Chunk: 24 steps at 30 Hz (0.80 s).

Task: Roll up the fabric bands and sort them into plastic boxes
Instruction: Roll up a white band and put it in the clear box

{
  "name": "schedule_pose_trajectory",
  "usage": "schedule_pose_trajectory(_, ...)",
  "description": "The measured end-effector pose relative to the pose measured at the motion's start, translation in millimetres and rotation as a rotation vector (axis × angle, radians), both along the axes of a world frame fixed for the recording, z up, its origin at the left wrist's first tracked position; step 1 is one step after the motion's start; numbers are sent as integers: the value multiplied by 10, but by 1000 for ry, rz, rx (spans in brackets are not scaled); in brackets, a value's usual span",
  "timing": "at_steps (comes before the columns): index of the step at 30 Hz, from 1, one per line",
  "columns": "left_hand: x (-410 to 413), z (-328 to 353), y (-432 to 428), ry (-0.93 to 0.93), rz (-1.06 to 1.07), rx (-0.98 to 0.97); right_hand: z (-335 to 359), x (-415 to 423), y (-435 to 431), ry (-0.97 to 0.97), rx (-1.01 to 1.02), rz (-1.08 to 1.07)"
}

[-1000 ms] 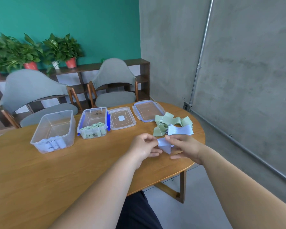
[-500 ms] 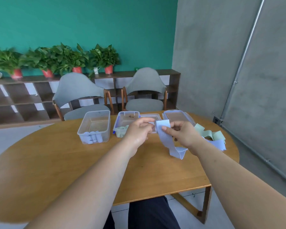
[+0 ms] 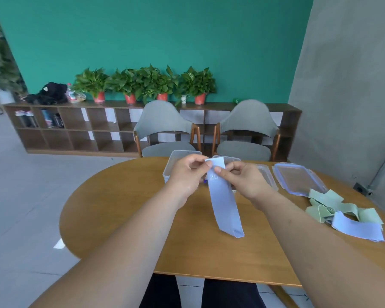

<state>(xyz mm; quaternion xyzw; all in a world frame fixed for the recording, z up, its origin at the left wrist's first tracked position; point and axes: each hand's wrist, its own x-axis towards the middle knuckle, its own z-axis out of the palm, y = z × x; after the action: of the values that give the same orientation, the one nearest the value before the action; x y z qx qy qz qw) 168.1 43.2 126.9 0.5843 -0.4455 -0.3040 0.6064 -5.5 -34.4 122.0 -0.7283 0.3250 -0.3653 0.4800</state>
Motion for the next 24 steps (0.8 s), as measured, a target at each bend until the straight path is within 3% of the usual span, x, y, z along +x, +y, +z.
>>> schedule_pose_trajectory(5,483,10,245,34,101,-6,29,552,141,-63,-1,167)
schedule_pose_trajectory(16,1300,109,828,75,246,-37,233,1681,448,-182,101,309)
schedule_pose_trajectory(21,1510,330,923,238,213,-132,480,1946,578,-223,181,375)
schedule_pose_trajectory(24,1633,379,874,282,314,-113,485,2073,559,-170,212,436)
